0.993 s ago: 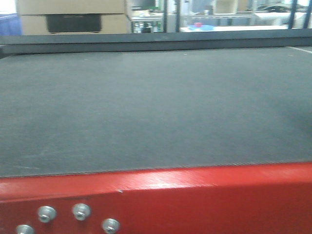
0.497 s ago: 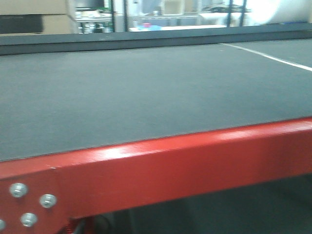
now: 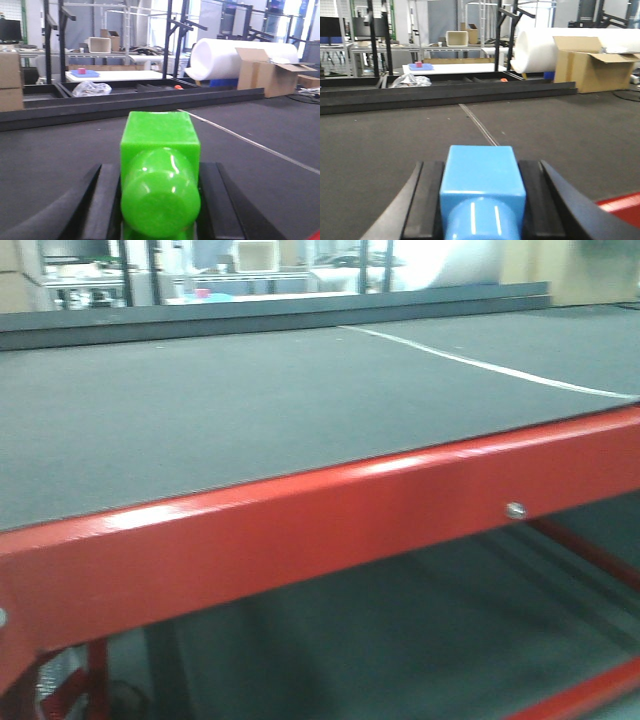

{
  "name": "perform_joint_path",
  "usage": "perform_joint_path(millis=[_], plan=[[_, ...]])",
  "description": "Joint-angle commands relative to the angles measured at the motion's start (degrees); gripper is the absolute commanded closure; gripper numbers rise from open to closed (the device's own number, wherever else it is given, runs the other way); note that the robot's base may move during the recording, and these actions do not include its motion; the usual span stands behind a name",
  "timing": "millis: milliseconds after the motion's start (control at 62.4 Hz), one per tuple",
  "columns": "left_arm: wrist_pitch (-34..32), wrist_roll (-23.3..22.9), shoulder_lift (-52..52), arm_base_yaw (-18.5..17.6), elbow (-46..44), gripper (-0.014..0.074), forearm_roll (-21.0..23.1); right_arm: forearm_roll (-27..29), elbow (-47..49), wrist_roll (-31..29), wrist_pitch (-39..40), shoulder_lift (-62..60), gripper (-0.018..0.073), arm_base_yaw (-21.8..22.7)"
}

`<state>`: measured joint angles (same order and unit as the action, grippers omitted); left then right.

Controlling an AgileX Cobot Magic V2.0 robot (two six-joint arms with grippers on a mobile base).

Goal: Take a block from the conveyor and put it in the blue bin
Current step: 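Turn the base away from the conveyor while holding both blocks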

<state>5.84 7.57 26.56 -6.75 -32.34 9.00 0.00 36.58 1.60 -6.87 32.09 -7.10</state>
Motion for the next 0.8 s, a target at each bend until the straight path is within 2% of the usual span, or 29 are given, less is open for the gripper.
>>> perform_joint_path(millis=[0,785], plan=[[-1.0,-0.1,-0.4,0.3,-0.6,0.0707,0.4,0.0,-0.1,-0.2,0.9,-0.3,0.0727,0.1],[-1.1,-0.1,-0.4,0.3,-0.6,0.0707,0.4,0.0,-0.1,-0.2,0.9,-0.3,0.0727,0.1]])
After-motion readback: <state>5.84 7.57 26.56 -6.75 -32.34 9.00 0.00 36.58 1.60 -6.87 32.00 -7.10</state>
